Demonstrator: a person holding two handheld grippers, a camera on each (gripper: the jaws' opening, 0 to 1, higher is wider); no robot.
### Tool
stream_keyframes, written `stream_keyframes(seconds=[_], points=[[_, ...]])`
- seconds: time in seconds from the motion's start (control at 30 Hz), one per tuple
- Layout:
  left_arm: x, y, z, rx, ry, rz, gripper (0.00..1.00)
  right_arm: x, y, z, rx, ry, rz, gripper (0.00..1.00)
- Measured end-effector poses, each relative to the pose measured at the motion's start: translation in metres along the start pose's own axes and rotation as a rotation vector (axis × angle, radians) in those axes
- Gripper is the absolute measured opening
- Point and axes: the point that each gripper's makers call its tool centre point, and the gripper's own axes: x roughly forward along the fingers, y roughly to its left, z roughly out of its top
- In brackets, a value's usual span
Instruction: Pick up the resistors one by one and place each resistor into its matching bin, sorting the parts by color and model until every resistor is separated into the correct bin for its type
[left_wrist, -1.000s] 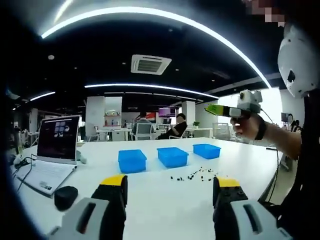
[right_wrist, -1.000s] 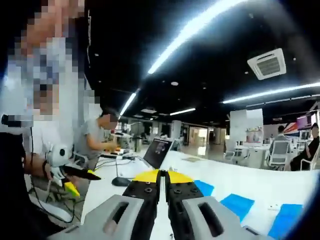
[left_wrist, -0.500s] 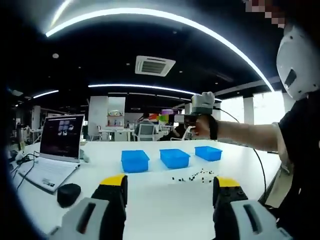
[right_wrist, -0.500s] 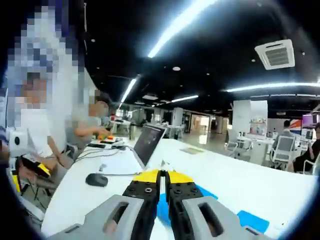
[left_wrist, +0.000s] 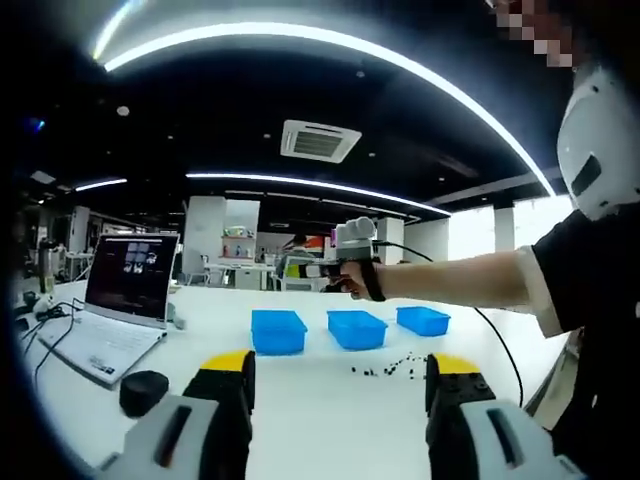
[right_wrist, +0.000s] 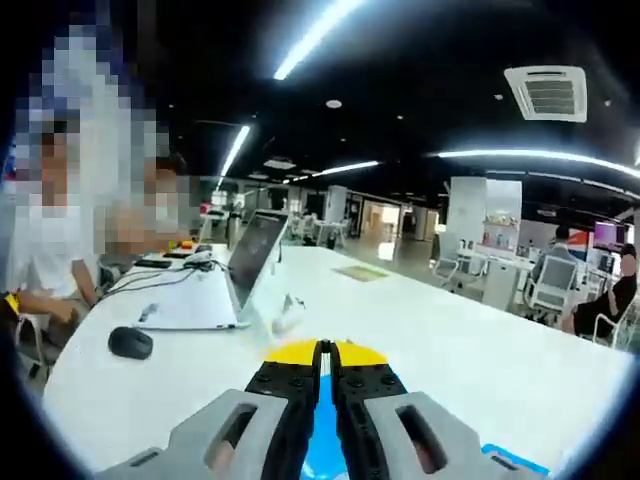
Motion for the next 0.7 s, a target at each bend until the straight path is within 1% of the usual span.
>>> stream_keyframes(seconds=[0.07, 0.13, 0.2, 0.23, 0.27, 0.3, 0.33, 0.37, 0.43, 0.5, 0.6, 0.63, 0.67, 0.7], points=[[0.0, -0.002, 0.0, 0.006, 0.004, -0.004, 0.7, 0.003, 0.0, -0.002, 0.037, 0.004, -0.009, 0.07], [0.001, -0.003, 0.001, 0.004, 0.003, -0.009, 0.7, 0.007, -0.001, -0.006, 0.042, 0.017, -0.019, 0.07], [0.001, -0.005, 0.001, 0.007, 0.004, -0.013, 0.7, 0.007, 0.002, -0.008, 0.039, 0.023, -0.023, 0.08], [0.002, -0.005, 0.002, 0.008, 0.005, -0.014, 0.7, 0.007, 0.003, -0.008, 0.04, 0.025, -0.023, 0.11], [0.002, -0.006, 0.002, 0.008, 0.006, -0.015, 0.7, 0.007, 0.005, -0.009, 0.058, 0.034, -0.02, 0.22], [0.002, -0.006, 0.002, 0.008, 0.005, -0.016, 0.7, 0.006, 0.01, -0.008, 0.094, 0.029, -0.007, 0.32], [0.001, -0.007, 0.003, 0.009, 0.004, -0.016, 0.7, 0.004, 0.011, -0.007, 0.095, 0.022, -0.002, 0.4], [0.001, -0.007, 0.003, 0.01, 0.004, -0.016, 0.7, 0.001, 0.013, -0.006, 0.092, 0.019, -0.002, 0.43], [0.001, -0.008, 0.004, 0.01, 0.003, -0.018, 0.7, -0.008, 0.014, -0.004, 0.073, 0.017, -0.001, 0.4], [0.002, -0.009, 0.005, 0.009, 0.001, -0.022, 0.7, -0.019, 0.013, 0.001, 0.078, 0.001, 0.006, 0.42], [0.004, -0.013, 0.005, 0.014, 0.002, -0.033, 0.7, -0.044, 0.013, 0.009, 0.077, -0.023, 0.016, 0.43], [0.004, -0.014, 0.005, 0.014, 0.002, -0.038, 0.7, -0.05, 0.014, 0.011, 0.076, -0.029, 0.02, 0.45], [0.005, -0.015, 0.005, 0.014, 0.002, -0.044, 0.7, -0.067, 0.015, 0.014, 0.081, -0.039, 0.029, 0.49], [0.007, -0.016, 0.004, 0.014, 0.003, -0.049, 0.7, -0.074, 0.015, 0.015, 0.084, -0.044, 0.032, 0.52]])
